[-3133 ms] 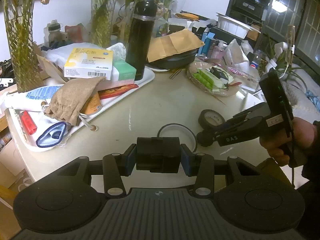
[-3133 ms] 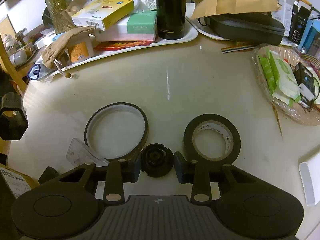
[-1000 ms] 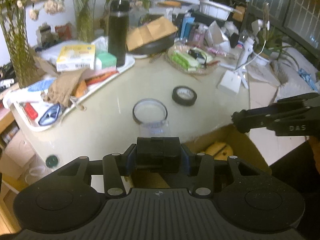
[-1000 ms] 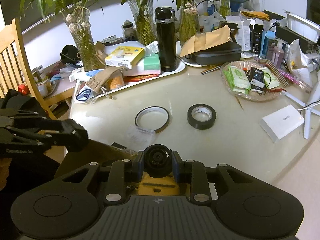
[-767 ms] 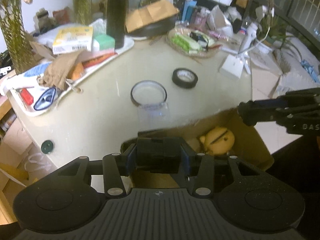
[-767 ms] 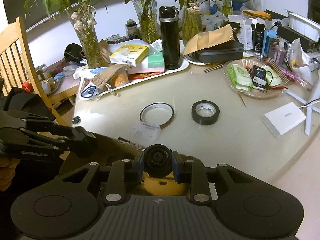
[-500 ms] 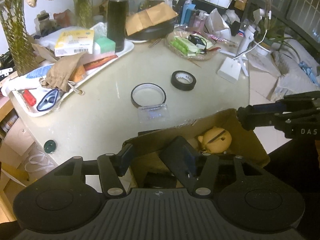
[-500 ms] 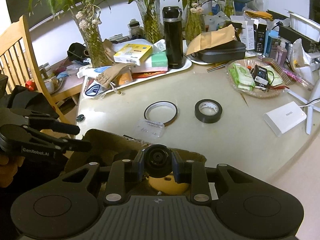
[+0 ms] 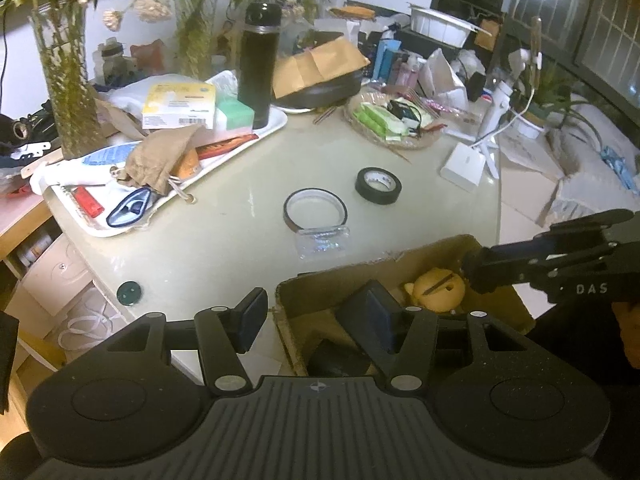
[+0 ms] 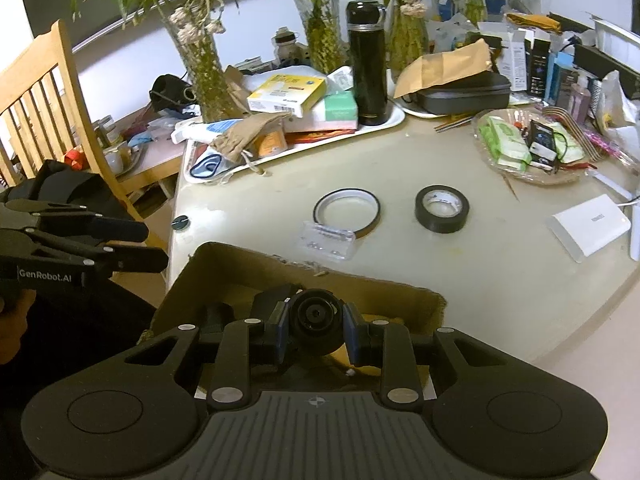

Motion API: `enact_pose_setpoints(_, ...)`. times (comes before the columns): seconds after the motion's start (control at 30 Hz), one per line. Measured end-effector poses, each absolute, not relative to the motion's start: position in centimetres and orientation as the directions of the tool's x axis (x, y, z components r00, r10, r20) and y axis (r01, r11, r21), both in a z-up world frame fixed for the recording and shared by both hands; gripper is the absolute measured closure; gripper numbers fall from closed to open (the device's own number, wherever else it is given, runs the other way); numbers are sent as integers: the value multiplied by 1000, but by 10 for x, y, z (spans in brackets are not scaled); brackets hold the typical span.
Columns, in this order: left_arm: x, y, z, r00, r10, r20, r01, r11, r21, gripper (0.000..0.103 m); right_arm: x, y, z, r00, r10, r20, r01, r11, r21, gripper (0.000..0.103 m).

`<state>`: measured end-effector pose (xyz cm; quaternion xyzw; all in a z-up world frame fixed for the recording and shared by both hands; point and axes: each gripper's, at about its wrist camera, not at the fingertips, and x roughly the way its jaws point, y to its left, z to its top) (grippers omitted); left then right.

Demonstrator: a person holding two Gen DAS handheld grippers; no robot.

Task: Organize rigid objects
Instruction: 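Lower the right tool into the box and release the black knob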

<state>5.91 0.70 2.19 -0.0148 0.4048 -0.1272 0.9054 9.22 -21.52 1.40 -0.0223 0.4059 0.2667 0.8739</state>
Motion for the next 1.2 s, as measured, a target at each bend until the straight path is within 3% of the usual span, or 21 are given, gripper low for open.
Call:
enact_pose_setpoints(0.67, 47, 35, 31, 676, -240, -697, 181, 971, -160, 49, 111, -145, 20, 460, 530, -713, -613, 770, 177, 71)
enact_pose_setpoints(0.77, 48, 35, 31, 676, -239, -697, 181, 971, -157, 49, 111, -138, 21, 471, 527, -707, -629, 763, 150, 60)
enact_pose_setpoints(1.2, 60, 25, 28, 664, -247, -705, 207, 968, -144, 49, 107, -175, 11, 496, 477, -725, -589, 799, 122, 44)
